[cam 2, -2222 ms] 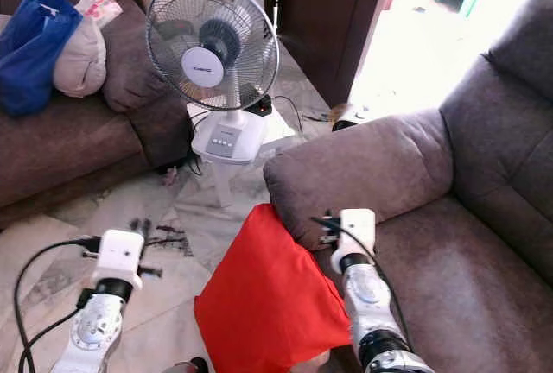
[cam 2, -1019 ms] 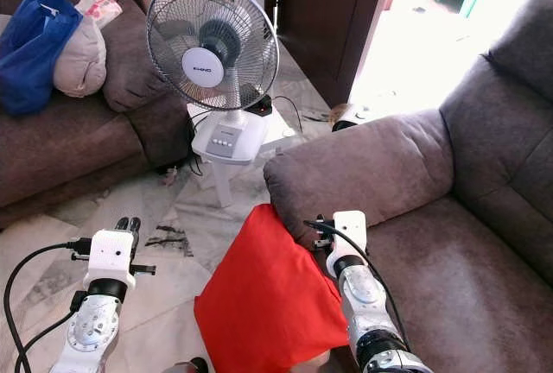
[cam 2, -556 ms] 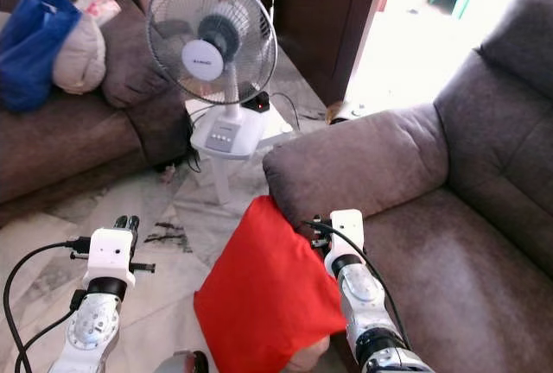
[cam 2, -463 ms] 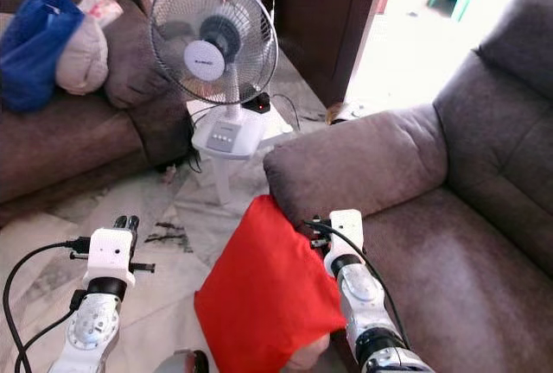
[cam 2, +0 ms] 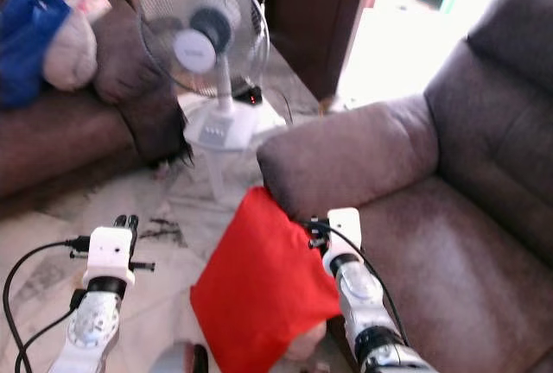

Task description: Move the pillow to the sofa from floor

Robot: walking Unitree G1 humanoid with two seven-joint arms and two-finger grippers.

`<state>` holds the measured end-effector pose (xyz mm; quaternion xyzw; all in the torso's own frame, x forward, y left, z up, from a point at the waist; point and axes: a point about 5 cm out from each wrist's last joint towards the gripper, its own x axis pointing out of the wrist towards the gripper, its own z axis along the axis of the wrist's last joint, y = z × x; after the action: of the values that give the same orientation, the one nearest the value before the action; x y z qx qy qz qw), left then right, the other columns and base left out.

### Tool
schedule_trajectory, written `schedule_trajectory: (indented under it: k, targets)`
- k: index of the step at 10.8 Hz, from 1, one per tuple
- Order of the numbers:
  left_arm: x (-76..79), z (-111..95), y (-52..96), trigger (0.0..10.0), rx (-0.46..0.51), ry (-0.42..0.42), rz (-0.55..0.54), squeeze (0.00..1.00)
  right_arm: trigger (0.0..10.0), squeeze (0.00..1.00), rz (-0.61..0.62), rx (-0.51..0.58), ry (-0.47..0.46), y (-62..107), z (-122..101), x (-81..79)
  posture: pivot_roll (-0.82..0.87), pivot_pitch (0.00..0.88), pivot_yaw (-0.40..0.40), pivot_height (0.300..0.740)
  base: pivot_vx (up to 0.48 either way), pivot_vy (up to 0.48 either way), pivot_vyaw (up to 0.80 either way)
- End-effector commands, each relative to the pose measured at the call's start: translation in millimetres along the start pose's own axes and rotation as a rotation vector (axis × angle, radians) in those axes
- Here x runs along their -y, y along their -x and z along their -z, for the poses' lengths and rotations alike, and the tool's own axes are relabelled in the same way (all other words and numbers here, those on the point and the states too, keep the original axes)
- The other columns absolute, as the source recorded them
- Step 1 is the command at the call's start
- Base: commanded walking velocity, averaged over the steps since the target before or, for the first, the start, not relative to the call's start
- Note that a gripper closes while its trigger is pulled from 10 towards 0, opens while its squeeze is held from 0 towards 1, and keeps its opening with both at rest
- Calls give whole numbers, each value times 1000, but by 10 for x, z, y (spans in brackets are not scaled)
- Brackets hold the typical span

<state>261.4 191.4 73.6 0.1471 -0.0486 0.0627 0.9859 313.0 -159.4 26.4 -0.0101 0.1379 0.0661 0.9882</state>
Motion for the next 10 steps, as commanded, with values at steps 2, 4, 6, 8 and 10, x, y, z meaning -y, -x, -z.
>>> schedule_trajectory:
  k: [2,4,6,8,10]
  targets:
    - [-1,26,15,10000,-18,-3,-3,0,10000,0,-26,-9,-10,11,32,-36,151,155,-42,630,0,0,0]
    - [0,17,9,10000,-15,-1,-2,0,10000,0,-23,-16,-1,1,23,-30,152,156,-44,630,0,0,0]
    - [-3,9,2,10000,-12,-3,-3,0,10000,0,-30,-22,-2,8,39,-33,150,156,-44,630,0,0,0]
    - [-8,-4,-11,10000,-10,-4,-3,0,10000,0,-35,-32,1,12,58,-44,151,157,-46,630,0,0,0]
    - [-13,-14,-20,10000,-9,-5,-1,0,10000,0,-39,-36,2,9,58,-52,151,157,-46,630,0,0,0]
